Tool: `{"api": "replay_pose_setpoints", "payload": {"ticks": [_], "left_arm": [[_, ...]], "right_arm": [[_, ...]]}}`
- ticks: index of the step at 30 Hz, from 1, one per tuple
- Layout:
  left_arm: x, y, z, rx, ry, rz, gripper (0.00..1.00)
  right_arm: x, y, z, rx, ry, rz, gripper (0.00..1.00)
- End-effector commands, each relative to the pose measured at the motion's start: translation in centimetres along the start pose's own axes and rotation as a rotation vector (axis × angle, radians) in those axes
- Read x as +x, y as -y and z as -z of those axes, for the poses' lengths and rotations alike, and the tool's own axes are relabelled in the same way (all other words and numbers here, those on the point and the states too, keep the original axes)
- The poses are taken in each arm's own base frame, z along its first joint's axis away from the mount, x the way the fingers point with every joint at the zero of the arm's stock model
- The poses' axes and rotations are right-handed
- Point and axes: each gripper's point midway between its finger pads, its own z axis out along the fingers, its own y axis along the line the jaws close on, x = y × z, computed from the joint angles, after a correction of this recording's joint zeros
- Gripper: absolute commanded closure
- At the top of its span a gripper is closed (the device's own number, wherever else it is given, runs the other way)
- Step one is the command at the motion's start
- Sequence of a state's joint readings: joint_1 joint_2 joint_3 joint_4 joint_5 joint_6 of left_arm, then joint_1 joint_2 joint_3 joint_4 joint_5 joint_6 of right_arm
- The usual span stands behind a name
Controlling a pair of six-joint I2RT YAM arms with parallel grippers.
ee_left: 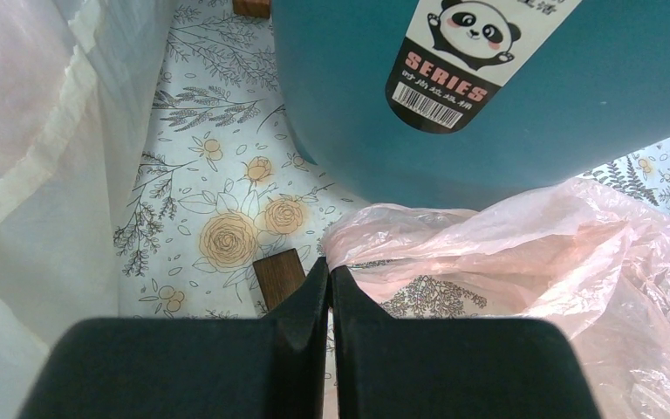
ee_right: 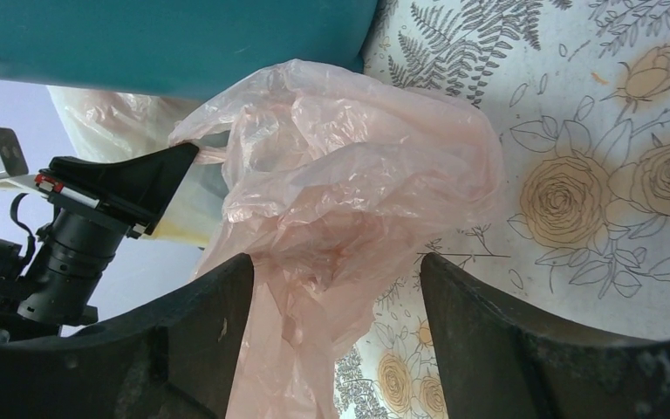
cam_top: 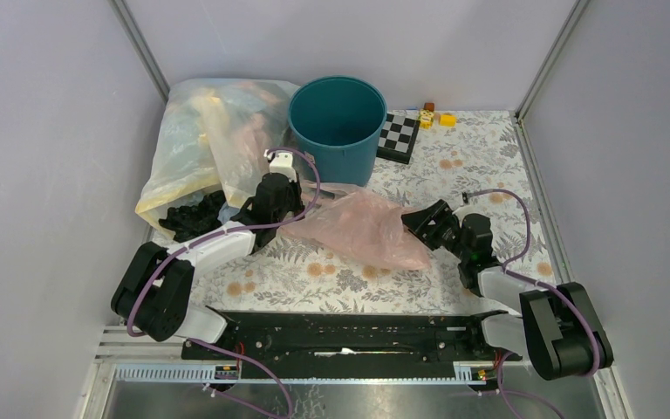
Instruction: Put the trash bags into the trash bin
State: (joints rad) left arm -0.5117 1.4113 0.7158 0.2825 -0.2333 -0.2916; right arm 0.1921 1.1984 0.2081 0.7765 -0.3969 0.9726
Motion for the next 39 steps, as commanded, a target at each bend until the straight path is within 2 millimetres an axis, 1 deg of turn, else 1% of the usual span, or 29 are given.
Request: {"api": "replay_pose_setpoints", "payload": {"ticks": [1,4,6,9,14,16,17,18,19,20,22,24,27,30,33,36,39], "left_arm": [[-2.2,0.8,0.1,0.036,0.065,0.011,1.0],[-2.2,1.0,0.0,0.047,0.063,0.013,1.0],[-2.2,1.1,0.0,0.054,0.062,0.013,1.0],[-2.1,1.3,0.0,0.064,0.059,0.014,1.0],[-1.9,1.7,-0.2,0.086,0.051,0.012,1.0],[-1.9,1.7,-0.3,0.086,0.05,0.012,1.0],[-1.9,1.7,-0.3,0.083,0.05,0.01,1.0],[-1.9,1.6,-0.3,0.077,0.052,0.011,1.0],[-1.9,1.4,-0.3,0.068,0.053,0.011,1.0],[-2.0,1.1,-0.2,0.052,0.058,0.013,1.0],[-2.3,0.2,0.0,0.01,0.075,0.027,1.0],[-2.4,-0.7,0.3,-0.021,0.091,0.051,1.0],[-2.5,-2.2,0.6,-0.067,0.105,0.091,1.0],[-2.6,-3.7,0.9,-0.124,0.121,0.136,1.0],[-2.9,-4.9,1.4,-0.16,0.147,0.175,1.0],[-3.3,-5.8,2.0,-0.189,0.173,0.199,1.0],[-3.4,-6.8,2.5,-0.225,0.194,0.221,1.0]], "right_arm": [[-0.7,-2.2,-0.2,-0.095,0.005,0.059,0.22],[-0.8,-2.3,-0.5,-0.099,-0.005,0.067,0.22],[-0.7,-2.1,-0.8,-0.098,-0.014,0.067,0.26],[-0.6,-1.9,-1.5,-0.098,-0.031,0.07,0.34],[-0.7,-1.5,-2.7,-0.096,-0.054,0.076,0.58],[-0.7,-1.3,-3.0,-0.089,-0.056,0.068,0.69],[-0.7,-1.2,-3.0,-0.088,-0.051,0.065,0.76],[-0.7,-1.1,-2.9,-0.078,-0.049,0.061,0.88],[-0.7,-0.8,-2.8,-0.061,-0.049,0.057,0.97],[-0.8,-0.6,-2.7,-0.042,-0.042,0.059,1.0],[-1.3,0.4,-2.3,0.032,-0.011,0.06,1.0],[-2.2,1.9,-1.4,0.149,0.04,0.062,1.0],[-3.8,3.9,0.9,0.327,0.134,0.081,1.0],[-5.8,4.6,3.2,0.452,0.23,0.119,1.0],[-7.3,5.1,5.2,0.552,0.297,0.142,1.0],[-8.1,6.1,6.9,0.654,0.334,0.151,1.0],[-9.2,6.7,8.2,0.722,0.383,0.15,1.0]]}}
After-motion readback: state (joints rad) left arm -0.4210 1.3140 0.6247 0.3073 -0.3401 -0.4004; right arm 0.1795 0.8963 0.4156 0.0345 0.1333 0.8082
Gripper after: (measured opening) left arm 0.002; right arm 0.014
